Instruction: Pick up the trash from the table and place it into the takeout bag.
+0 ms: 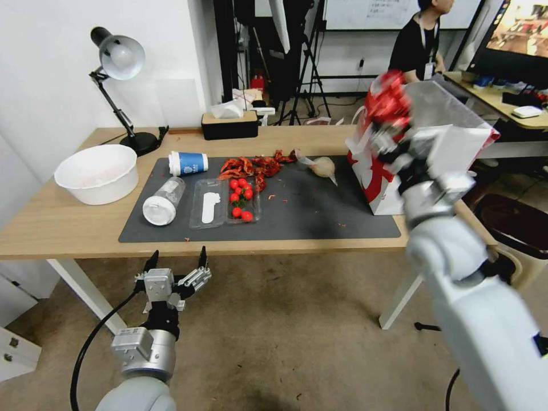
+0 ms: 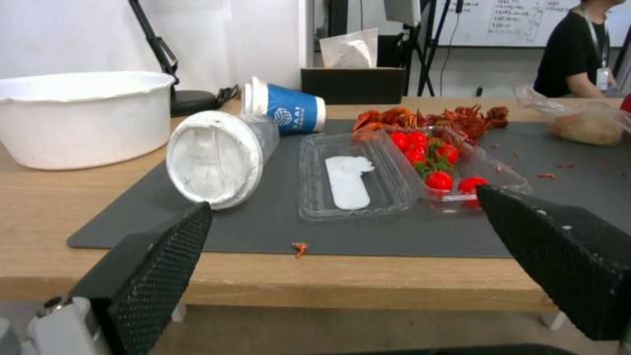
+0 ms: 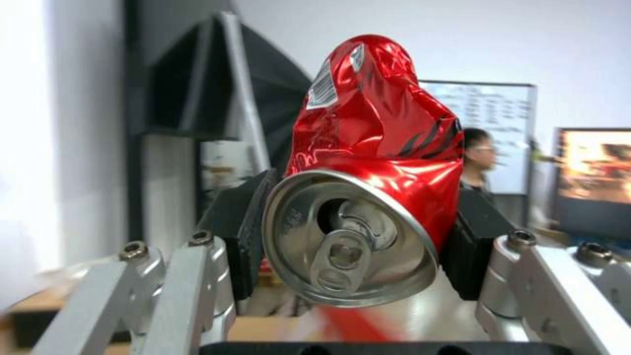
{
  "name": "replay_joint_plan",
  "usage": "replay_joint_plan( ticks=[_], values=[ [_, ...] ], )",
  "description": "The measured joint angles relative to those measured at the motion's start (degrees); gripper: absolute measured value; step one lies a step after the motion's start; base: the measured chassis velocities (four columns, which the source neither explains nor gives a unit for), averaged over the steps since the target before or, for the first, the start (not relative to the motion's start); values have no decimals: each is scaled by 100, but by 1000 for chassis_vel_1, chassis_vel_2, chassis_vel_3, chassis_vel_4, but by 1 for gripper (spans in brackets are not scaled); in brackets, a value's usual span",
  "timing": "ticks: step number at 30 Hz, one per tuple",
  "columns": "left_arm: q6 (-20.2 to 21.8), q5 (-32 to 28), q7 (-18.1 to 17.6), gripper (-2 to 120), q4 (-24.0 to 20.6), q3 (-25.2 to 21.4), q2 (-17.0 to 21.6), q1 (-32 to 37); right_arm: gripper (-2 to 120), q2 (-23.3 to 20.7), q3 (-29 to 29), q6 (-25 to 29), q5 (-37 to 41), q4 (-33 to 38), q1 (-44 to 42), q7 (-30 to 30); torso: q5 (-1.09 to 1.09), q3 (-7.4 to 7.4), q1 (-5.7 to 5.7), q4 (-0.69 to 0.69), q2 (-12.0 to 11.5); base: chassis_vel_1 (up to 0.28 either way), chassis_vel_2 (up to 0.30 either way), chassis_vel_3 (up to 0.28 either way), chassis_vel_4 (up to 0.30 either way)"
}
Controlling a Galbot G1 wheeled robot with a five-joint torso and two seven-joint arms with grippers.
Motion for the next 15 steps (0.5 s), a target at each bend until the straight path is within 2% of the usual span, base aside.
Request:
replay_joint_plan(
  ticks=[3,4,6,8,9,11,15],
  values=[
    [29,-1,1,100,-7,5,-2,9,51,-333,57,-703,619,-255,611,649,-2,0,0,-1,0,0,0,0,0],
    [29,-1,1,100,-7,5,-2,9,51,-333,57,-703,619,-255,611,649,-2,0,0,-1,0,0,0,0,0],
    [31,-2,1,100,-3,12,-1,5,51,-459,-13,-1118,1201,-371,906,1085,-3,0,0,-2,0,0,0,0,0],
    [32,-6,2,100,15,21,1,-8,51,-521,-158,-1625,2403,-499,1249,1926,-4,0,0,-2,0,0,0,0,0],
    [32,-6,2,100,15,21,1,-8,51,-521,-158,-1625,2403,-499,1249,1926,-4,0,0,-2,0,0,0,0,0],
    [33,-9,9,100,39,30,6,-21,51,-477,-264,-1858,3264,-752,1505,2559,-2,0,0,0,-1,0,0,0,0],
    [33,-16,14,100,36,34,14,-26,51,-409,-331,-1893,3704,-974,1657,2865,-3,0,1,-1,0,0,0,0,0]
  ],
)
